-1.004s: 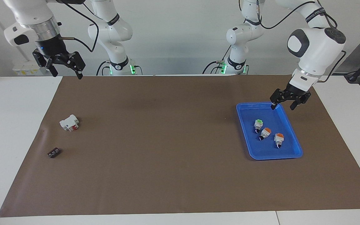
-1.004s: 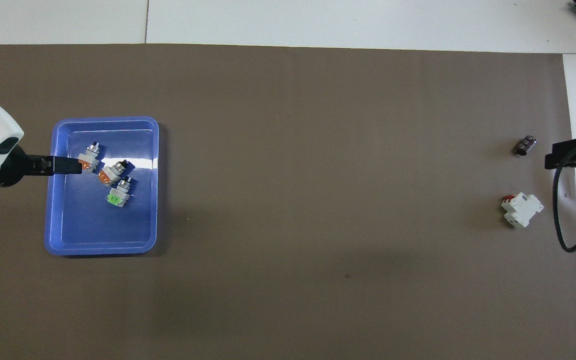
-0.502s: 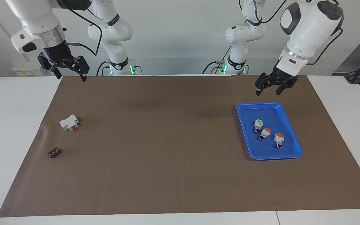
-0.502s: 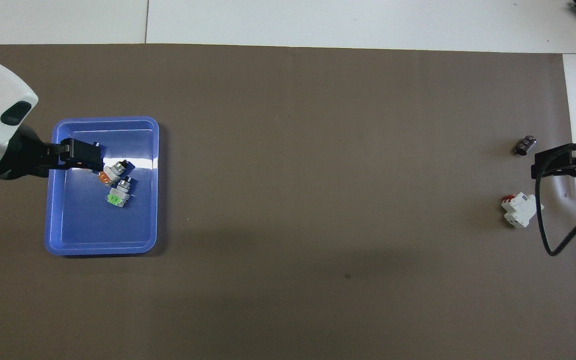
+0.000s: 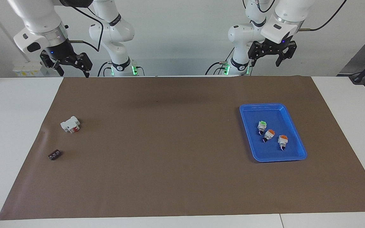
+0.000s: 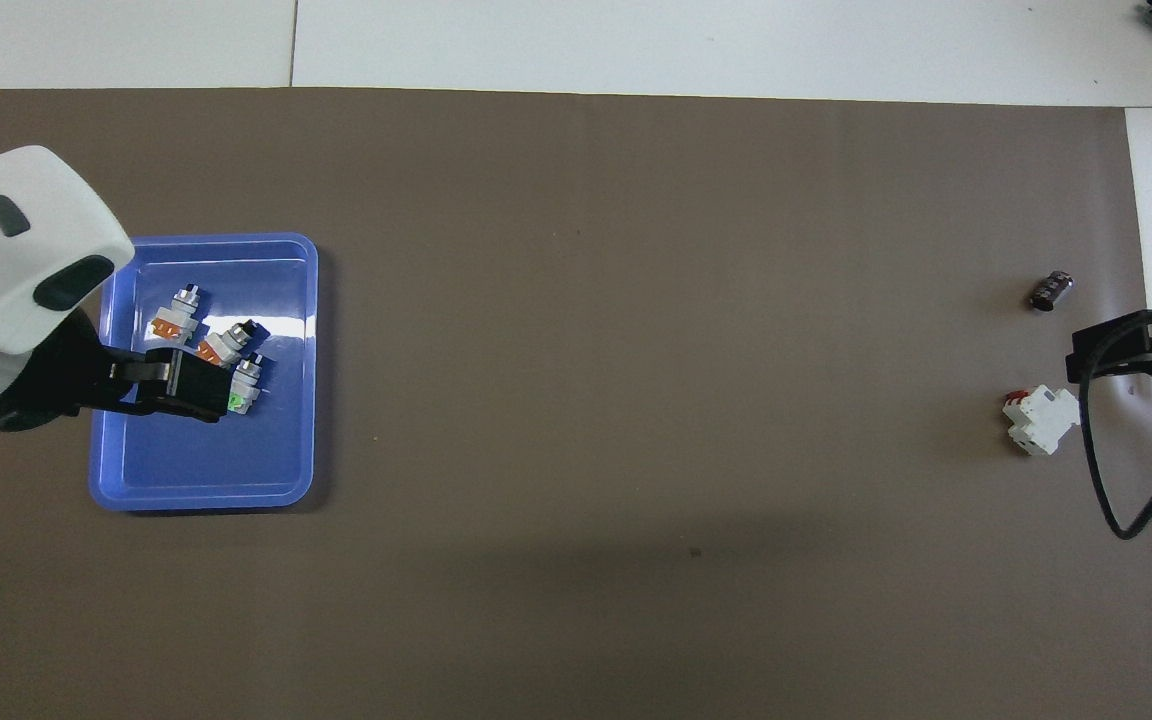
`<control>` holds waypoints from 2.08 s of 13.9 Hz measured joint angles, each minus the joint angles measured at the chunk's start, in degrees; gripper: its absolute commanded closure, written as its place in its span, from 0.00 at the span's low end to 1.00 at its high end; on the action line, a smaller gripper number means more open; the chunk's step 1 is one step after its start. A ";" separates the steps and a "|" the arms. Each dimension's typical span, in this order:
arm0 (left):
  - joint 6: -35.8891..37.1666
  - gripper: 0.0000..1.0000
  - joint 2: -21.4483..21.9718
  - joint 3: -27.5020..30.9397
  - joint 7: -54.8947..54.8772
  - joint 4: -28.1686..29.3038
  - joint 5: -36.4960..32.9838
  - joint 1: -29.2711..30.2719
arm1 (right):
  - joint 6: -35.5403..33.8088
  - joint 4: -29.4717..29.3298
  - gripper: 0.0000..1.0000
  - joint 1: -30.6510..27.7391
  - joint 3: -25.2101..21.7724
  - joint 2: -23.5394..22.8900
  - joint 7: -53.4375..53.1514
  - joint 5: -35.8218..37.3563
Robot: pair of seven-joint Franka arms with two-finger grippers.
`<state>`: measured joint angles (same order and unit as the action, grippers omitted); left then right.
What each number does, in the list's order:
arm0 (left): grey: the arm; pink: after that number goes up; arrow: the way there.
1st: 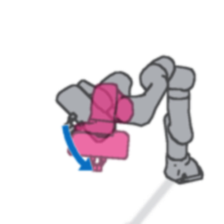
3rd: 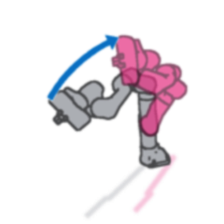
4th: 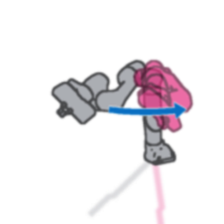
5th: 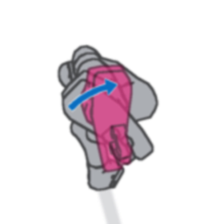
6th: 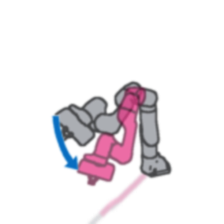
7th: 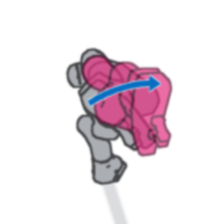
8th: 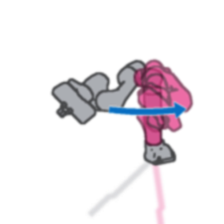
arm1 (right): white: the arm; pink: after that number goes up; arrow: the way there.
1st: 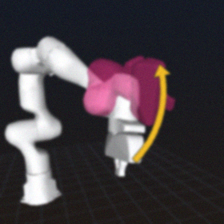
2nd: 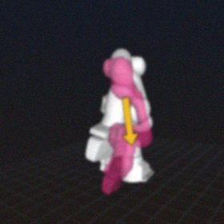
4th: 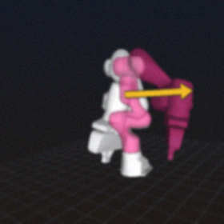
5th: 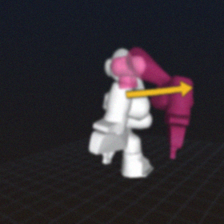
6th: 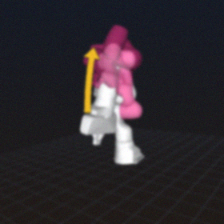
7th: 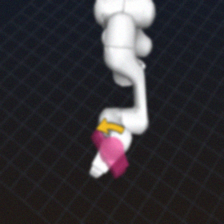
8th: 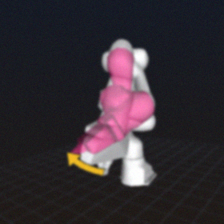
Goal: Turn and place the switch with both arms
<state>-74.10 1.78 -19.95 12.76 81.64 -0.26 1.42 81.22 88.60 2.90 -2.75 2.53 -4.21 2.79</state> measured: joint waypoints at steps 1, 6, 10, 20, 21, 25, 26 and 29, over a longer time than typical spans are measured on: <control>0.08 0.00 -0.23 0.00 1.47 -0.51 -0.08 -1.03 | -0.02 0.05 0.00 0.00 0.00 0.00 0.00 0.00; -5.86 0.00 -1.48 1.21 2.81 -0.91 0.10 1.16 | -0.02 0.05 0.00 0.00 0.00 0.08 0.00 0.00; -7.46 0.00 -2.73 1.67 2.10 -0.93 0.64 5.28 | -0.02 0.05 0.00 0.00 0.00 0.08 0.00 0.00; -9.24 0.00 -3.22 1.73 1.82 -0.93 -0.66 5.89 | -0.03 0.05 0.00 0.00 0.00 0.08 0.00 0.00; -9.35 0.00 -3.25 1.76 1.82 -0.93 -0.68 6.17 | -0.03 0.05 0.00 0.00 0.00 0.09 0.00 0.00; -9.71 0.00 -4.04 8.92 1.42 -0.93 -0.78 2.02 | -0.03 0.05 0.00 0.00 0.00 0.09 0.00 0.00; -9.79 0.00 -4.08 13.31 0.40 -0.93 -0.78 -1.08 | -0.03 0.05 0.00 0.00 0.00 0.09 0.00 0.00; -10.66 0.00 -4.08 18.51 -4.95 -0.92 -0.78 -4.29 | -0.03 0.05 0.00 0.00 0.00 0.09 0.00 0.00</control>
<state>-84.76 -2.29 -1.45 7.82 80.72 -1.04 -2.86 81.19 88.66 2.90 -2.75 2.63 -4.21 2.79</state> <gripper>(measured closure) 0.000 0.000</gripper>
